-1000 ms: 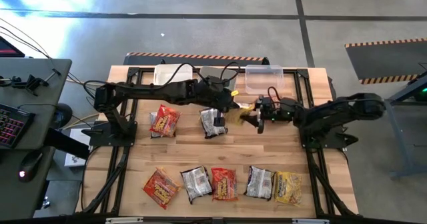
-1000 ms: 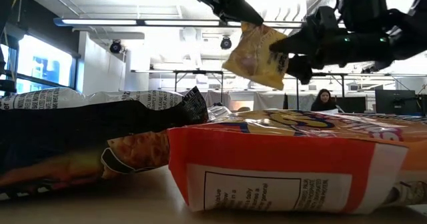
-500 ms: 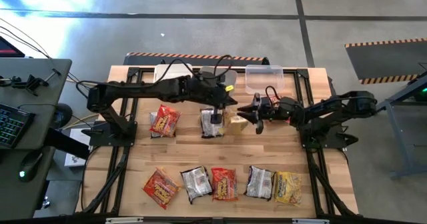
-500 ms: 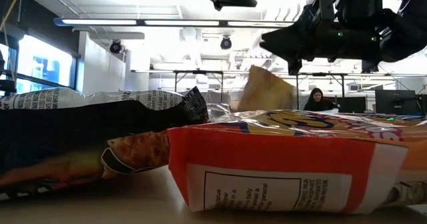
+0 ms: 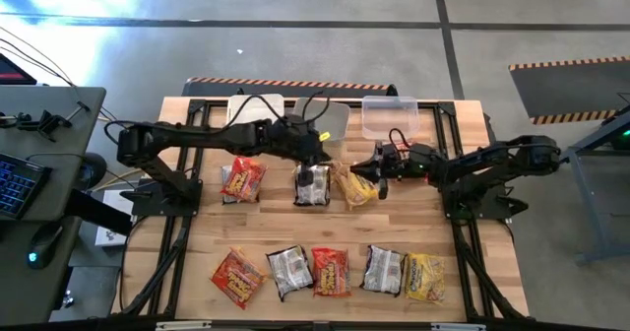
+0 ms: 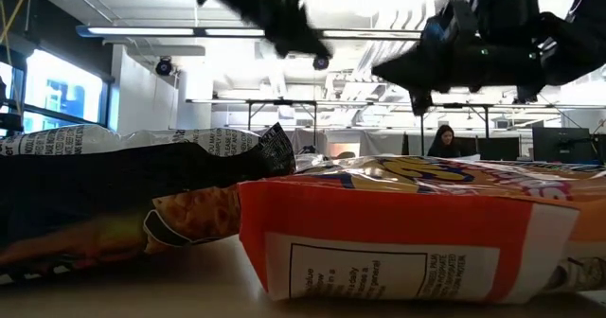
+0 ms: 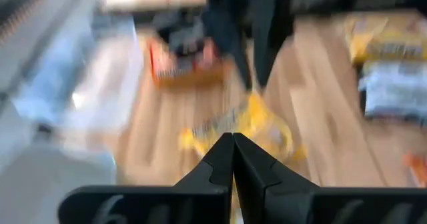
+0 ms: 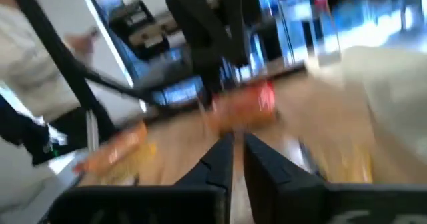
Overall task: Sort Maruchan noodles
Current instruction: Put the yellow noodle pack into the transparent bin
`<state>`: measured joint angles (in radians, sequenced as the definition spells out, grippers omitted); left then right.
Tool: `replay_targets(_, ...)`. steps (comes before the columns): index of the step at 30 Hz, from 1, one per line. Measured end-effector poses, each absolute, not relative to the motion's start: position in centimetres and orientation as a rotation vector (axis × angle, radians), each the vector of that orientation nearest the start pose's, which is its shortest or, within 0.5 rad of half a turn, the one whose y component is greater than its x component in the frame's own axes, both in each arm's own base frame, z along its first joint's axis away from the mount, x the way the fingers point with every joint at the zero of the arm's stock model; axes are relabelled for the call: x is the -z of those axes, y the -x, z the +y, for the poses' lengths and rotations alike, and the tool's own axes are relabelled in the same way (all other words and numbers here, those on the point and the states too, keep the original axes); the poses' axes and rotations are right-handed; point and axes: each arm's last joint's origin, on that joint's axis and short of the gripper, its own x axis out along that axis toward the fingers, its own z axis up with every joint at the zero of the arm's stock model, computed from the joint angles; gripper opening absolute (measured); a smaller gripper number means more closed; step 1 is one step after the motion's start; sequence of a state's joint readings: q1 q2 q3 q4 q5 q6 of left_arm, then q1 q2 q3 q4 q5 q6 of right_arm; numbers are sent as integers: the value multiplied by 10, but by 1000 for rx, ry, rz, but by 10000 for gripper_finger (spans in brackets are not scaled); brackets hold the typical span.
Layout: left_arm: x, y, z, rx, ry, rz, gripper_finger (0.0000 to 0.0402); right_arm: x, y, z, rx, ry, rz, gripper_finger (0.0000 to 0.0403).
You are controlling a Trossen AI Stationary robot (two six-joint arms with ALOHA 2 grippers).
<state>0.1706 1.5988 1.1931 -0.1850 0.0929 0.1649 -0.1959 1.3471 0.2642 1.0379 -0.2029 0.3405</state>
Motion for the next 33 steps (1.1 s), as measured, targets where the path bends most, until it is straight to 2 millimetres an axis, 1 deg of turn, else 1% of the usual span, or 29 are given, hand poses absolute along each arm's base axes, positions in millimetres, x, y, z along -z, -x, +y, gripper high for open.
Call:
replay_targets(3,-249,-347,58,-31,-60,636,10,-155,-216,-38,83,-461,237,40)
replay_targets(5,-236,-343,59,-30,-53,659,21,-147,-211,-39,180,-508,392,60)
replay_targets(7,-229,-341,58,-34,-46,650,33,-143,-210,-40,274,-541,526,87)
replay_targets(9,-224,-340,58,-39,-37,635,45,-144,-211,-41,353,-573,624,121)
replay_targets(11,-219,-338,58,-43,-24,636,57,-148,-214,-43,407,-596,676,158)
replay_targets(14,-218,-338,58,-49,-15,620,71,-150,-219,-44,437,-638,695,208)
replay_targets(16,-218,-338,58,-54,-1,617,77,-145,-222,-46,459,-674,712,229)
replay_targets(18,-218,-338,59,-60,16,616,79,-138,-223,-48,469,-706,740,236)
replay_targets(21,-218,-338,58,-57,35,615,78,-128,-226,-50,486,-726,764,229)
replay_targets(23,-219,-338,58,-31,45,612,76,-125,-229,-50,487,-741,748,213)
replay_targets(25,-218,-338,58,-9,53,610,75,-123,-232,-51,484,-748,729,190)
replay_targets(28,-218,-337,60,-10,57,609,74,-124,-235,-50,474,-740,709,142)
replay_targets(33,-218,-336,71,-24,118,606,74,-125,-237,-49,445,-652,700,47)
